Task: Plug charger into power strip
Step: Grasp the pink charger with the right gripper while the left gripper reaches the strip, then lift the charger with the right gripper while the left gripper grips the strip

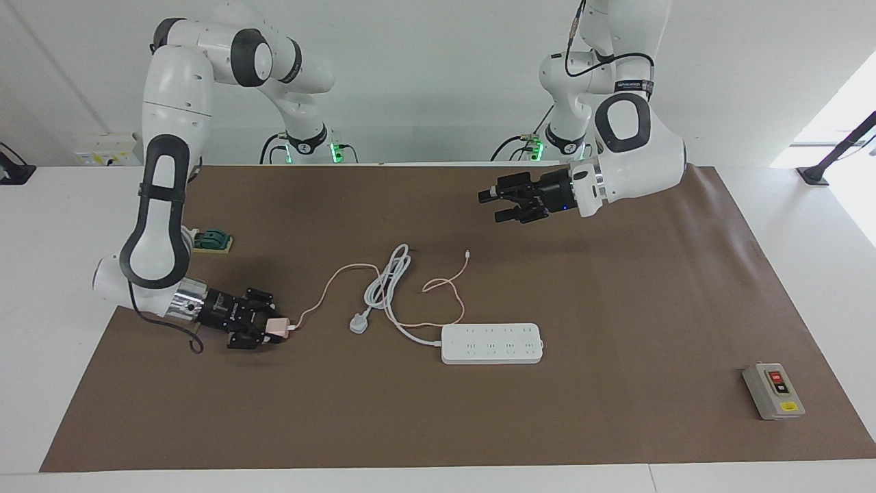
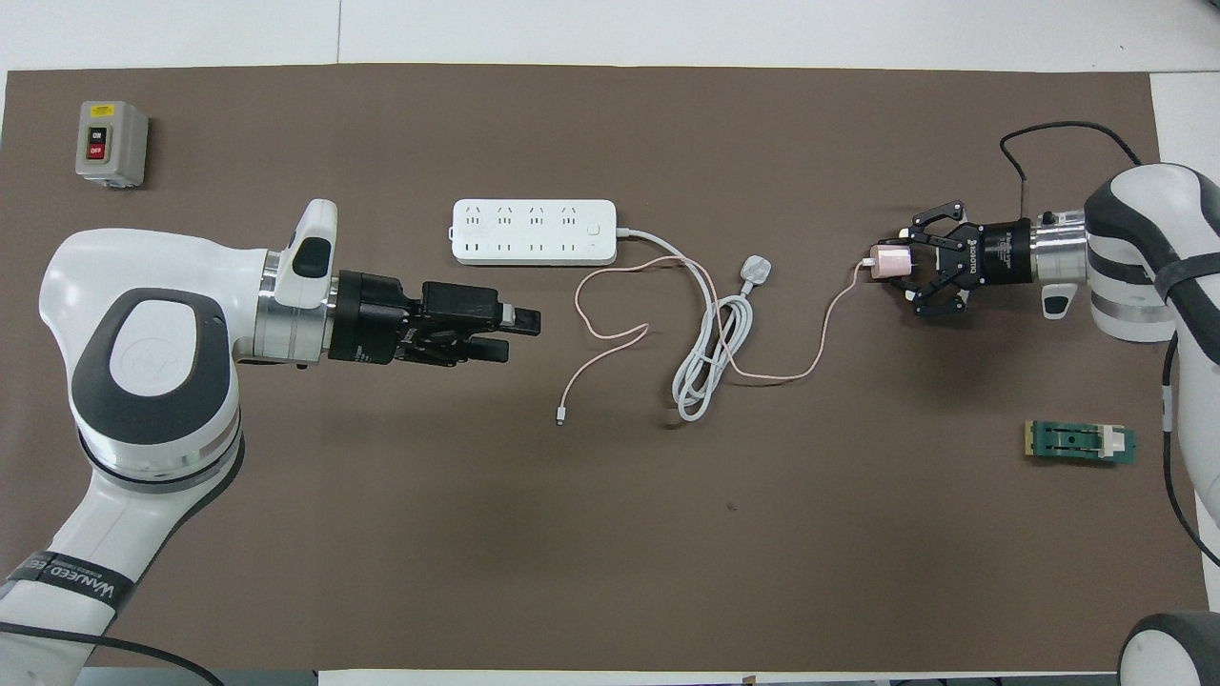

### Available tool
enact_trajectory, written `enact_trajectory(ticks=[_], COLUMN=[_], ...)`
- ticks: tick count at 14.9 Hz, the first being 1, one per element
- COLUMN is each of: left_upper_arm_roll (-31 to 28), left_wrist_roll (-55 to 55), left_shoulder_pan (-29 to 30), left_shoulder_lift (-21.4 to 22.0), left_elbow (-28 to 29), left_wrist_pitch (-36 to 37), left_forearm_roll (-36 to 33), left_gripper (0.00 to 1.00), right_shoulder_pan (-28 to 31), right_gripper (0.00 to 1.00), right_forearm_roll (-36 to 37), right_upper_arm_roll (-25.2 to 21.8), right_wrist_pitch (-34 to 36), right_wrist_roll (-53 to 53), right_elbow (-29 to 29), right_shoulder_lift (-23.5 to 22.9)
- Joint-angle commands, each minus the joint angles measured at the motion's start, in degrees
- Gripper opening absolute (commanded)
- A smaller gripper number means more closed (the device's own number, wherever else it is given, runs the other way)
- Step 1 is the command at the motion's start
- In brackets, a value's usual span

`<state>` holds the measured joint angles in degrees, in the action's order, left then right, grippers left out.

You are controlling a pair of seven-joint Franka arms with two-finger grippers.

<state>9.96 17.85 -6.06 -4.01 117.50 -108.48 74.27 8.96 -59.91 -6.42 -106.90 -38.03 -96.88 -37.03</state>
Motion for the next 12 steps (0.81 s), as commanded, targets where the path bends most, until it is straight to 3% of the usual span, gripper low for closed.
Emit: enact_trajectory(ticks=[1, 5, 10, 12], left_upper_arm_roll=[-0.2, -0.11, -0.11, -0.29], left_wrist_roll=[12.97, 18.88, 20.2, 22.84], left_shoulder_pan=[2.72, 3.43, 0.27, -1.05], left_shoulder_lift=[-4.41, -6.44, -8.81, -9.43], left_elbow=[1.41, 1.5, 1.33, -0.16], left_wrist_pitch=[3.01, 5.72, 7.14, 6.45], left_forearm_roll=[6.76, 15.7, 27.4, 27.77], left_gripper=[1.0, 1.0, 1.0, 1.0], right_shoulder_pan=[-0.79, -0.87, -3.24, -4.91], right_gripper=[0.0, 0.0, 0.0, 0.0], right_forearm_roll=[-0.21, -0.21, -0.12, -0.12], right_upper_arm_roll=[0.1, 0.1, 0.1, 0.1], right_wrist_pitch=[-3.4, -3.14, -2.18, -0.77], right_wrist_roll=[1.03, -0.11, -9.41, -13.54], right_elbow=[0.55, 0.63, 0.64, 0.81], right_shoulder_lift=[-2.08, -1.29, 2.13, 4.15])
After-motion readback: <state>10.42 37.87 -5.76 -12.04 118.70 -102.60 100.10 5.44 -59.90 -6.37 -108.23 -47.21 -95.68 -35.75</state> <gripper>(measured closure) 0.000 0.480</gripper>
